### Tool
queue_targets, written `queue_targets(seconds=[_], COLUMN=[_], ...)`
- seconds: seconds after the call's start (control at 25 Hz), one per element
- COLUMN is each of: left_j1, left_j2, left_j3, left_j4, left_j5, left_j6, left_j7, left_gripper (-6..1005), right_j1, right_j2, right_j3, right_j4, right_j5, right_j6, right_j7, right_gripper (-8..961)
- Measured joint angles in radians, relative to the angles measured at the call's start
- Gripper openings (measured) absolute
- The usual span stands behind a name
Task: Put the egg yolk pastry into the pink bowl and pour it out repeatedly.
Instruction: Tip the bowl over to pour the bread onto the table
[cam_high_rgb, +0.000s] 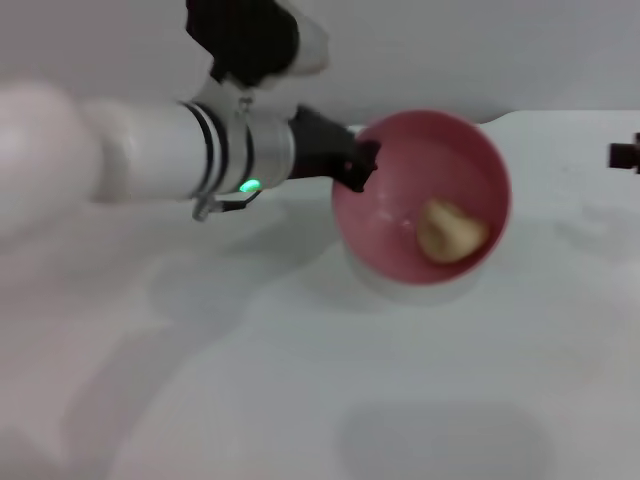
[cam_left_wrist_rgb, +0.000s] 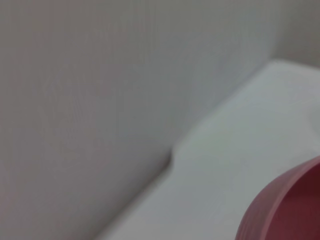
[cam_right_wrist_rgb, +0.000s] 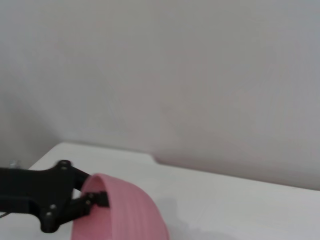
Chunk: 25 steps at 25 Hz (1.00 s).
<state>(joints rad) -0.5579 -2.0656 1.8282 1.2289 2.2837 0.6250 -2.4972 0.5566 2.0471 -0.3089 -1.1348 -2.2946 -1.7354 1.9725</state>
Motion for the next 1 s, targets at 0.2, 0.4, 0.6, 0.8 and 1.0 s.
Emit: queue_targets(seconds=[0.2,0.4,0.6,0.8,1.0], left_j1=[0.121,0.135,0.069,0.048,0.036], left_j2=[0.0,-0.003,-0.012,-0.013,-0.013], left_j3=[0.214,0.433,0.605,0.633,0.65], left_j4=[-0.025,-0.178,-0.372,-0.41,-0.421], left_j5=[0.006,0.059,0.119,0.113,0.113], left_j6=[-0.508,-1.029,-1.316,-1.368,-1.404], left_j7=[0.121,0.262,0.373,0.514,0.651], left_gripper=[-2,-1,0,0,-1], right_j1=[-0.019,-0.024,-0.018,-0.017,-0.017], right_j2=[0.003,0.004,0.004,0.004,0.004], right_j3=[0.029,0.031,0.026,0.022,0.022], right_j4=[0.005,0.015,0.035,0.044,0.047], right_j5=[-0.002,-0.003,0.0,0.001,0.003], right_j6=[0.014,0.042,0.078,0.102,0.103], right_j7=[-0.004,-0.005,-0.005,-0.005,-0.005], right_gripper=[589,584,580,576,572])
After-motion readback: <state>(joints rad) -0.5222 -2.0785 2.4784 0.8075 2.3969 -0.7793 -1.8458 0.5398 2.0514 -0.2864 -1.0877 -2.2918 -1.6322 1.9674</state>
